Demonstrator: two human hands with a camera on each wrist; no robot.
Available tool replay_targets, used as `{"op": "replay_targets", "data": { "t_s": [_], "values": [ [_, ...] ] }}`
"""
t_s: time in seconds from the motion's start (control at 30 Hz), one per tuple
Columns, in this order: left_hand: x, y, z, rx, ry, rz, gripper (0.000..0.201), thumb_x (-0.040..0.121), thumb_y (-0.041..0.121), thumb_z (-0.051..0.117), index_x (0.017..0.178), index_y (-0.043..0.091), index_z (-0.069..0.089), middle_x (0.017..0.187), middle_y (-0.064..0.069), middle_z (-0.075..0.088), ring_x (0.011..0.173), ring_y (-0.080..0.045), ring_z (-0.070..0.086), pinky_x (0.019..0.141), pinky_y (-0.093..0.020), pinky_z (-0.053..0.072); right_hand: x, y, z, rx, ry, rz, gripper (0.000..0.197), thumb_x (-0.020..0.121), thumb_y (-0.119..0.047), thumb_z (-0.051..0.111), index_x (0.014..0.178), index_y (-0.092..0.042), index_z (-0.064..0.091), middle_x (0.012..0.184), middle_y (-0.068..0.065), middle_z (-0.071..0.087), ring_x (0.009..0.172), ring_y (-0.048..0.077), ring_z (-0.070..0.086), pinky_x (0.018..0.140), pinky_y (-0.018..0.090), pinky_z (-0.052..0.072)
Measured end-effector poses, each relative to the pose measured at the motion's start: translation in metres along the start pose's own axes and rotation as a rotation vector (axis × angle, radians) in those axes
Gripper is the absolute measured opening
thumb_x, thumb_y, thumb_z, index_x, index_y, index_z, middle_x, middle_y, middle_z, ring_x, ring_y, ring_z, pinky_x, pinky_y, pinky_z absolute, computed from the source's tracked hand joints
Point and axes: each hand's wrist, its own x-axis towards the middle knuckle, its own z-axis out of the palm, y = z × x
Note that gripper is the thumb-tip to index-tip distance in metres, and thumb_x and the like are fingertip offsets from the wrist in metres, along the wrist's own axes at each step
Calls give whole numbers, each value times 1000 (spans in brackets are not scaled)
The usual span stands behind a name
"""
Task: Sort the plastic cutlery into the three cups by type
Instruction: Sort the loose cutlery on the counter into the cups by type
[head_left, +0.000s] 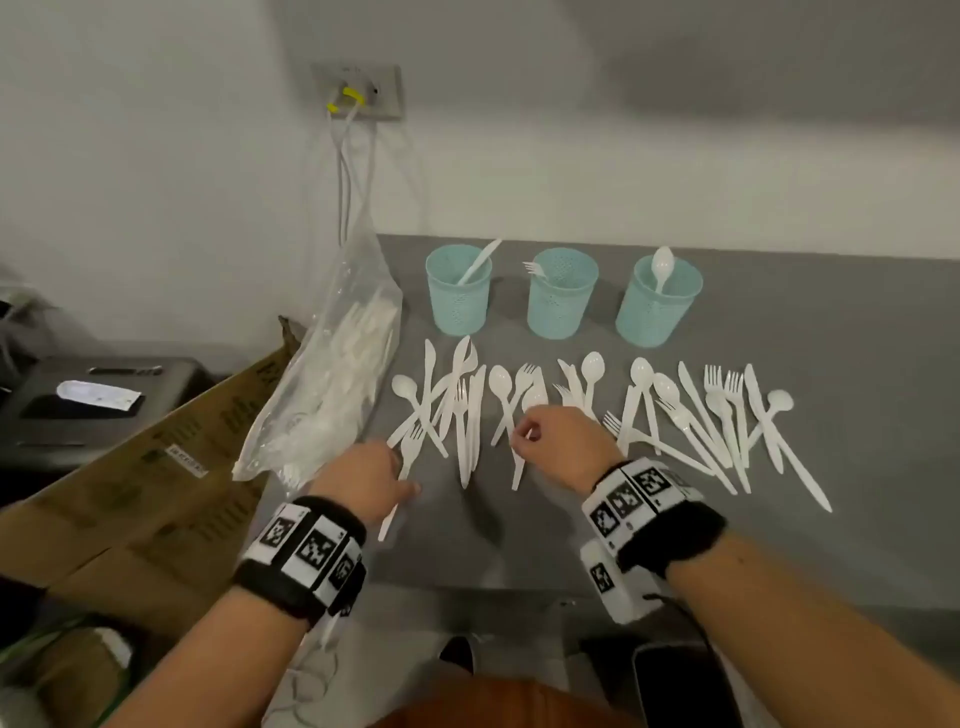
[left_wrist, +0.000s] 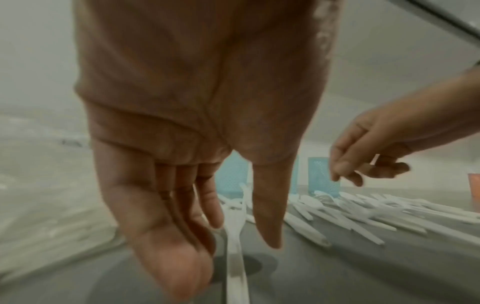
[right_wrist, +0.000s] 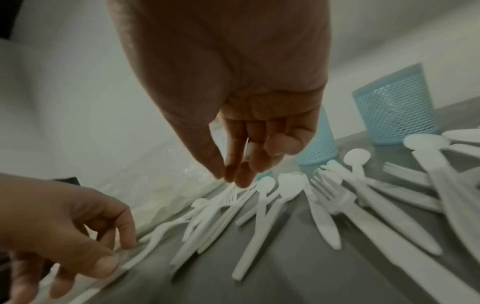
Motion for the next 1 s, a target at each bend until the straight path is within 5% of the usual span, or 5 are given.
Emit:
{"op": "replay_targets", "data": {
  "t_s": [0.07, 0.23, 0.6, 0.8, 1.0],
  "values": [
    [6, -1, 0, 24, -49, 15, 28, 80, 39, 71, 74, 16, 57, 83, -5, 65, 83, -23, 64, 81, -35, 51, 16, -8, 6, -40, 14, 29, 16, 89, -27, 48, 88, -23, 63, 97, -3, 68, 94, 21, 63, 79, 32, 50],
    [12, -7, 2, 25, -52, 32, 26, 81, 29, 71, 96, 8, 67, 94, -8, 71, 87, -23, 67, 82, -33, 53, 43, -17, 15, -198, -25, 98, 25, 91, -36, 49, 92, -13, 59, 97, 5, 66, 96, 27, 63, 71, 30, 42],
    [14, -8, 0, 65, -11, -2, 21, 74, 25, 63, 61, 14, 52, 60, 1, 50, 65, -20, 56, 57, -26, 40, 55, -20, 27, -276, -53, 128, 23, 89, -36, 53, 91, -15, 60, 97, 4, 67, 89, 25, 64, 69, 30, 44],
    [19, -8, -17, -264, 158, -34, 17, 82, 29, 62, 93, 19, 55, 78, -2, 66, 73, -21, 65, 76, -33, 53, 56, -16, 37, -141, -52, 195, 25, 89, -35, 47, 88, -15, 63, 90, 3, 69, 89, 26, 66, 69, 29, 43],
    [64, 20, -27, -267, 186, 68, 18, 86, 18, 56, 100, 7, 59, 78, -11, 70, 74, -26, 67, 79, -39, 55, 60, -22, 42, -102, -62, 175, 31, 92, -44, 43, 75, -19, 50, 84, 3, 63, 84, 24, 62, 70, 29, 42]
  ]
}}
